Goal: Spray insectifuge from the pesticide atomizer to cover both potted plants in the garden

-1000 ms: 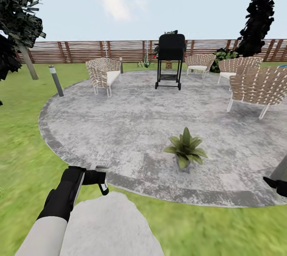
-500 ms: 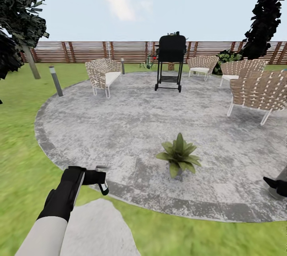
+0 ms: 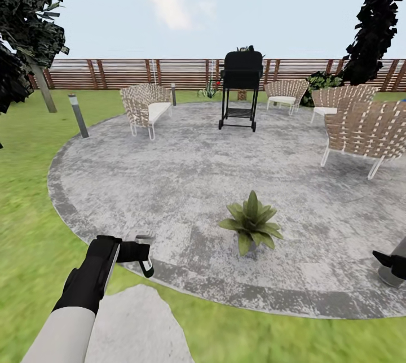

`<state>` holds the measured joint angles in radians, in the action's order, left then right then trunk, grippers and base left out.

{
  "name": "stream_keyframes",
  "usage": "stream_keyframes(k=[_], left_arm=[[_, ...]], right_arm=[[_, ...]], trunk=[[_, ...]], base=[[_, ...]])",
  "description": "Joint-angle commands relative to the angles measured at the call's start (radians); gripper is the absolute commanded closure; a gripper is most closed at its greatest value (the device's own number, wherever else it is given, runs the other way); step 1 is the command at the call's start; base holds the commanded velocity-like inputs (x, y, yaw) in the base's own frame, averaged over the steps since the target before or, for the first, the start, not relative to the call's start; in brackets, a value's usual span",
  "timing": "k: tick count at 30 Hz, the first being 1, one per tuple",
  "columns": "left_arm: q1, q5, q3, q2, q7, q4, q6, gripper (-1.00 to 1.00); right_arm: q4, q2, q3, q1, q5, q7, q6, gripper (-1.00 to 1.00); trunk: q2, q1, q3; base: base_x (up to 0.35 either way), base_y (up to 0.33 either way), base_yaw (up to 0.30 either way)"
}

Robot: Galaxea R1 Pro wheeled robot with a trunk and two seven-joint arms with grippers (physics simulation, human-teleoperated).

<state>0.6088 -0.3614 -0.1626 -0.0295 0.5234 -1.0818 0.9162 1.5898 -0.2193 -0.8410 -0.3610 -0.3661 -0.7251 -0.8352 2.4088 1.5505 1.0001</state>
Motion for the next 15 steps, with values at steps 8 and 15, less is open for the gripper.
stream_keyframes(k=[8, 15], left_arm=[[0.001, -0.011, -0.003, -0.001, 0.010, -0.001, 0.003, 1.00], [0.001, -0.011, -0.001, -0.002, 0.010, 0.000, 0.002, 1.00]], right_arm=[[0.001, 0.000, -0.001, -0.001, -0.010, -0.011, -0.002, -1.00], [0.001, 0.000, -0.001, -0.001, -0.011, -0.010, -0.002, -1.00]], trunk=[[-0.056, -0.031, -0.024], [-0.105, -0.058, -0.046]], base=[[0.000, 0.000, 0.000], [0.000, 0.000, 0.000]])
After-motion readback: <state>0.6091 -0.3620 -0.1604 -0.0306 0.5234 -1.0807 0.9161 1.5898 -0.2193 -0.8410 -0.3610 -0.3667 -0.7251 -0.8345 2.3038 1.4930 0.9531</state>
